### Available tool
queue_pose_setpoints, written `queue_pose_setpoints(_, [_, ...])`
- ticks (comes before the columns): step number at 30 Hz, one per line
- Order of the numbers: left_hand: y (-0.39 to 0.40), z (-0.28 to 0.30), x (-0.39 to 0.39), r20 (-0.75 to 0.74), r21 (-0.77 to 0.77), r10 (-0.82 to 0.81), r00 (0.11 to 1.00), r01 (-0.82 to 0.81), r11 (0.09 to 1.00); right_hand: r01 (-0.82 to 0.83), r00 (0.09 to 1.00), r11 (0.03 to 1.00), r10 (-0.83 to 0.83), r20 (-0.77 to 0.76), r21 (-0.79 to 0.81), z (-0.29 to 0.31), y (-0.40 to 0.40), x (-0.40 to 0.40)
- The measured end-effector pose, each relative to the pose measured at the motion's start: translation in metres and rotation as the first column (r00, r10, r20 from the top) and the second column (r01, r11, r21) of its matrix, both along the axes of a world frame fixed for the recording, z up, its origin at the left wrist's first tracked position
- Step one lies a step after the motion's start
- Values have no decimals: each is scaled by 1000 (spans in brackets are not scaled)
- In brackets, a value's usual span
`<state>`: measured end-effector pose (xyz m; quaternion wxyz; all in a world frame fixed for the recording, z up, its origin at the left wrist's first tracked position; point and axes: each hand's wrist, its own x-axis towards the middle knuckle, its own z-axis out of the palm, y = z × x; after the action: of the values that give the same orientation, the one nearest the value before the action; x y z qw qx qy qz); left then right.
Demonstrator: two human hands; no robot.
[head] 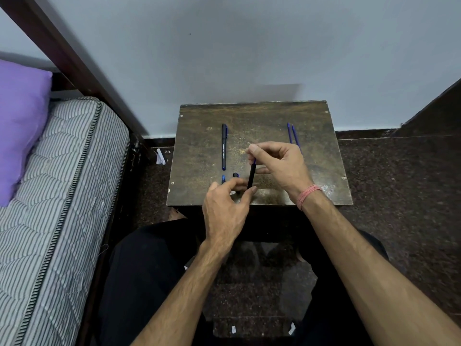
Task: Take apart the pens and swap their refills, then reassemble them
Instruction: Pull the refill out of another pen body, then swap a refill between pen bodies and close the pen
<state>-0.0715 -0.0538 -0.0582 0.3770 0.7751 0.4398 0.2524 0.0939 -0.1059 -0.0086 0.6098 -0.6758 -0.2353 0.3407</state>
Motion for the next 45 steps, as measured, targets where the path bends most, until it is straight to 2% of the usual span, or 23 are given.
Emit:
queue_pose_setpoints(12, [0,3,2,10,-17,34,999,-34,999,-69,993,997,66,-97,-35,-28,-13,-13])
queue_pose_setpoints(16, [-1,6,-5,2,-23,42,999,-42,999,-42,992,999,40,-123,-17,-32,-18,-17])
queue_pose_setpoints(20, [6,12,-16,25,-51,225,974,-224,973,-10,980,999,4,-201,-32,-39,-20,-18])
queue_pose_setpoints(23, [20,13,-20,-36,-36,270,962,-271,962,-5,979,997,-11,-202,-77,-50,-22,-17])
queue_pose_setpoints(28, [35,18,-11,-199,38,202,959,-199,979,-1,981,995,-20,-192,-105,-54,-23,-21])
queue_pose_setpoints(33, [42,20,-3,-311,55,161,937,-151,987,-12,997,988,1,-74,-153,-55,-23,-23])
queue_pose_setpoints(37, [45,20,-5,-286,-88,195,938,-229,970,1,999,985,-8,-42,-175,-55,-25,-23])
queue_pose_setpoints(39, [49,17,-4,-114,-278,206,972,-230,932,-7,1000,982,4,-19,-187,-54,-26,-23])
queue_pose_setpoints(41, [54,18,0,133,-515,289,948,-183,837,-25,1000,982,23,-13,-186,-53,-27,-23])
queue_pose_setpoints(42, [56,20,2,205,-603,350,914,-164,781,-35,999,983,32,-15,-180,-53,-28,-23])
queue_pose_setpoints(45, [62,24,10,270,-779,494,826,-114,616,-52,999,985,52,-5,-164,-55,-31,-22])
